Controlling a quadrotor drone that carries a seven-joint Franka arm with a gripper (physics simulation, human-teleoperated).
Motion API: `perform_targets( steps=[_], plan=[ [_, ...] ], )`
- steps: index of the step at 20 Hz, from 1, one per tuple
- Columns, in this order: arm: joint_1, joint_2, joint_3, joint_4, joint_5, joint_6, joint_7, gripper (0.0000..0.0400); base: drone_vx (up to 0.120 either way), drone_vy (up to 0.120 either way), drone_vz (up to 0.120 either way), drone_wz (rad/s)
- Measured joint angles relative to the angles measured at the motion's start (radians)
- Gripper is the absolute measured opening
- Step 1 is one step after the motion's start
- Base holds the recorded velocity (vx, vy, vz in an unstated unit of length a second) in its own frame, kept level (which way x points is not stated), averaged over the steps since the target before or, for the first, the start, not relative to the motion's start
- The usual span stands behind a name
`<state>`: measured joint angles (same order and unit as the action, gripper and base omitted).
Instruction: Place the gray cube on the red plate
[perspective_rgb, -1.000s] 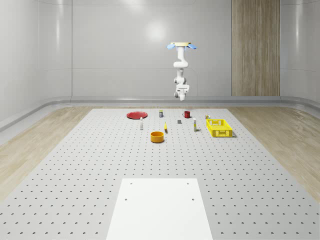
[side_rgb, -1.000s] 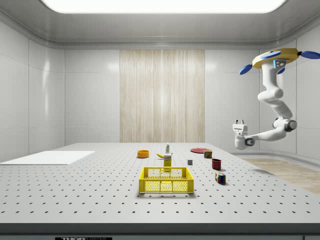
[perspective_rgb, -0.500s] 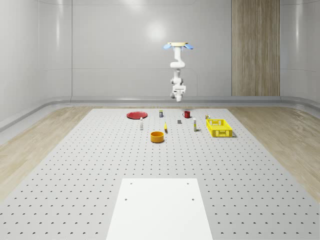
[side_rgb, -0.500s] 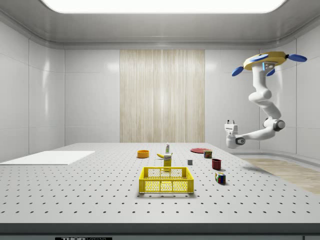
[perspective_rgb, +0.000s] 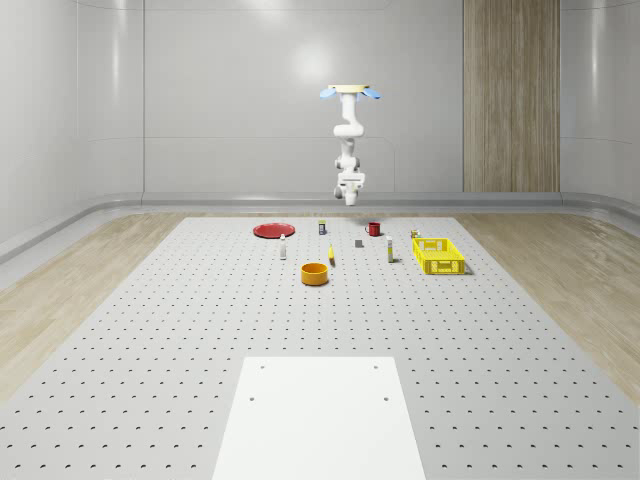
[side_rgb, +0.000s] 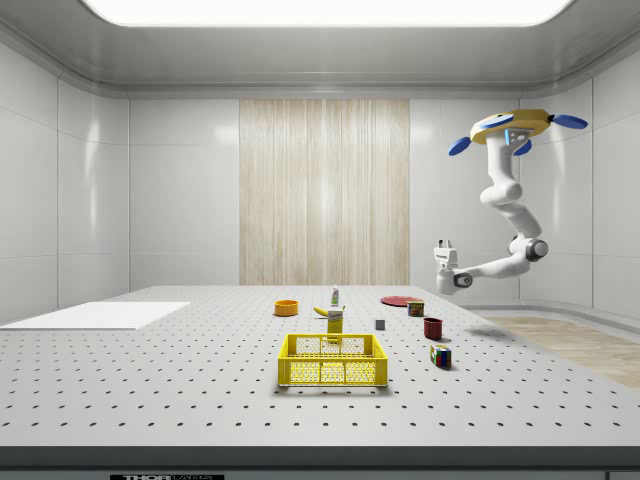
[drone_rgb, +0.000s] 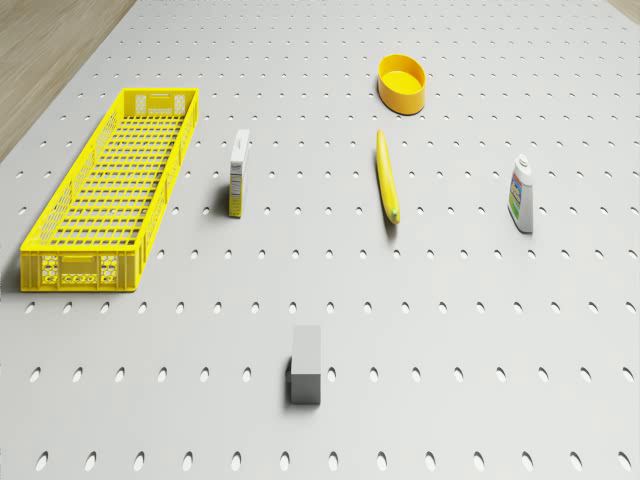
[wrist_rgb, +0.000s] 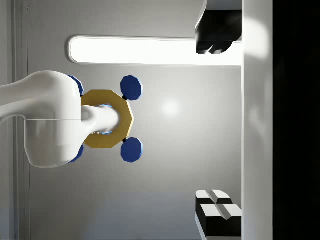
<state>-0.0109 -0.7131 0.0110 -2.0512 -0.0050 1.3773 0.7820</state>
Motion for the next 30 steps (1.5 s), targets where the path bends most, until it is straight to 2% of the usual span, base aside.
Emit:
perform_targets(
  steps=[12,19,22,25,27,30],
  plan=[
    [-0.012,-0.007,0.04,-0.008,-0.056,0.009,0.007,0.04,0.12,0.0,0.0,0.0],
    [-0.044,-0.014,0.143,-0.027,-0.2,0.017,0.027,0.04,0.12,0.0,0.0,0.0],
    [-0.074,-0.022,0.236,-0.056,-0.333,0.024,0.046,0.04,0.12,0.0,-0.107,0.0],
    [-0.121,-0.038,0.375,-0.123,-0.538,0.034,0.08,0.04,0.12,0.0,-0.12,0.0],
    [-0.166,-0.056,0.492,-0.204,-0.72,0.043,0.116,0.04,0.12,0.0,-0.12,0.0],
    [-0.258,-0.095,0.685,-0.381,-1.048,0.05,0.203,0.04,0.12,0.0,-0.12,0.0]
  ],
)
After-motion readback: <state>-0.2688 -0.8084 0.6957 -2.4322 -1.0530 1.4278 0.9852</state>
